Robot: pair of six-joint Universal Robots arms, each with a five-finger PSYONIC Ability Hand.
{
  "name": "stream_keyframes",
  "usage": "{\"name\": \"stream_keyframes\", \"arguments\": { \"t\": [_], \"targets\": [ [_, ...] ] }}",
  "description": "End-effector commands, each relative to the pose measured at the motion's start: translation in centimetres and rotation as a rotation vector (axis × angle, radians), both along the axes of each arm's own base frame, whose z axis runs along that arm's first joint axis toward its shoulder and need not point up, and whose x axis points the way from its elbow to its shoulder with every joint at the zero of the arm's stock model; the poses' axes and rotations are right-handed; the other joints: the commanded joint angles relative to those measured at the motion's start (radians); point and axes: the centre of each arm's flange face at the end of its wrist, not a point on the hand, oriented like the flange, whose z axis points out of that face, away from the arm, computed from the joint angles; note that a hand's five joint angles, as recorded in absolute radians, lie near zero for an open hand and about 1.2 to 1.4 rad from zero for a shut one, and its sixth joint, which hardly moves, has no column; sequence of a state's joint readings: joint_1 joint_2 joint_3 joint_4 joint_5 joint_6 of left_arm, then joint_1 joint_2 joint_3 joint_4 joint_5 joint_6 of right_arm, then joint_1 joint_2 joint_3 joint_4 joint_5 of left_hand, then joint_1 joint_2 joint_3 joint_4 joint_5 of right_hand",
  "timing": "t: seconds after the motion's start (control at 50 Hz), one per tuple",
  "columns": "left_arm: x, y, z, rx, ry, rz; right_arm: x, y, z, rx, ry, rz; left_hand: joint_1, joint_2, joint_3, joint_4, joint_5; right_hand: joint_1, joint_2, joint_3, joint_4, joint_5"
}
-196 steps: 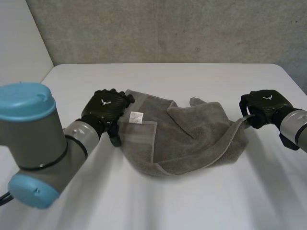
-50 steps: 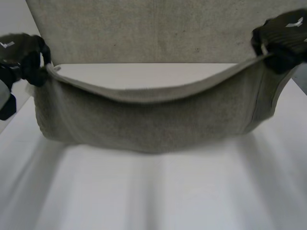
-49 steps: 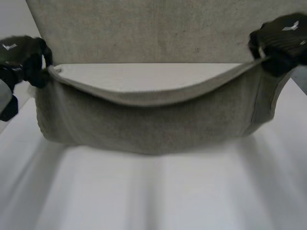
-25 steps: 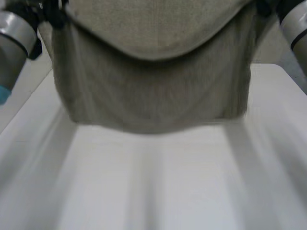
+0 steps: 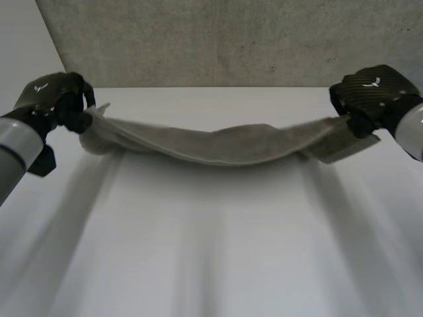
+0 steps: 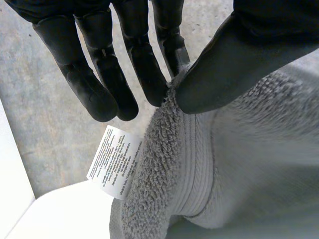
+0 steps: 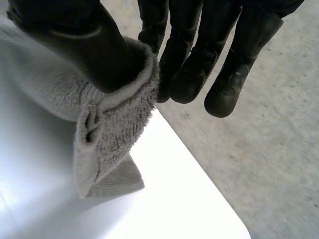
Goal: Fold the towel.
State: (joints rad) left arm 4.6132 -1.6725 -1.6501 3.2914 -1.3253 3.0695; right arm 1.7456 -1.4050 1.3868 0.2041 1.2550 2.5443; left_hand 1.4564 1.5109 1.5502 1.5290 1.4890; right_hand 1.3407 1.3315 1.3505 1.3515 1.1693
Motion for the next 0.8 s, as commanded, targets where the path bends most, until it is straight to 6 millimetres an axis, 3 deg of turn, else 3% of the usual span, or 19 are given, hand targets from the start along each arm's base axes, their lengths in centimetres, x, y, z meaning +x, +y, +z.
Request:
{"name": "stream_keyframes", "arguments": {
  "t": [0.02, 0.12, 0.22, 0.32, 0.36, 0.42, 0.66, 0.8],
  "targets": [
    [1.5, 2.7, 1.6, -0.041, 0.006, -0.017, -2.4, 1.8, 1.8, 0.008, -0.003, -0.040, -0.060, -0.115, -0.154, -0.133, -0.267, 0.056, 0.065, 0.046, 0.045, 0.052],
    [1.7, 3.9, 2.7, -0.078, 0.008, -0.014, -2.2, 3.0, 2.0, 0.062, -0.011, 0.021, -0.060, -0.115, -0.154, -0.133, -0.267, 0.056, 0.065, 0.046, 0.045, 0.052],
    [1.6, 3.8, 2.2, -0.065, 0.008, -0.016, -2.0, 3.1, 1.8, 0.084, -0.016, 0.049, -0.060, -0.115, -0.154, -0.133, -0.267, 0.056, 0.065, 0.046, 0.045, 0.052],
    [1.4, 2.8, -0.6, 0.037, 0.004, -0.019, -1.6, 2.2, -0.2, 0.149, -0.006, 0.055, -0.060, -0.115, -0.154, -0.133, -0.267, 0.056, 0.065, 0.046, 0.045, 0.052],
    [1.2, 2.0, -2.7, 0.111, 0.002, -0.017, -1.3, 0.9, -2.1, 0.207, 0.005, 0.056, -0.060, -0.115, -0.154, -0.133, -0.267, 0.056, 0.065, 0.046, 0.045, 0.052],
    [1.2, 1.1, -4.2, 0.158, -0.001, -0.017, -1.0, -0.2, -3.2, 0.236, 0.010, 0.058, -0.060, -0.115, -0.154, -0.133, -0.267, 0.056, 0.065, 0.046, 0.045, 0.052],
    [1.4, -2.7, -7.5, 0.217, -0.069, 0.017, 0.1, -4.1, -7.1, 0.309, 0.028, 0.053, -0.060, -0.115, -0.154, -0.133, -0.267, 0.056, 0.065, 0.046, 0.045, 0.052],
    [-0.1, -4.2, -9.2, 0.203, -0.186, 0.042, 1.5, -5.7, -9.7, 0.308, 0.058, 0.035, -0.060, -0.115, -0.154, -0.133, -0.267, 0.056, 0.065, 0.046, 0.045, 0.052]
  ]
}}
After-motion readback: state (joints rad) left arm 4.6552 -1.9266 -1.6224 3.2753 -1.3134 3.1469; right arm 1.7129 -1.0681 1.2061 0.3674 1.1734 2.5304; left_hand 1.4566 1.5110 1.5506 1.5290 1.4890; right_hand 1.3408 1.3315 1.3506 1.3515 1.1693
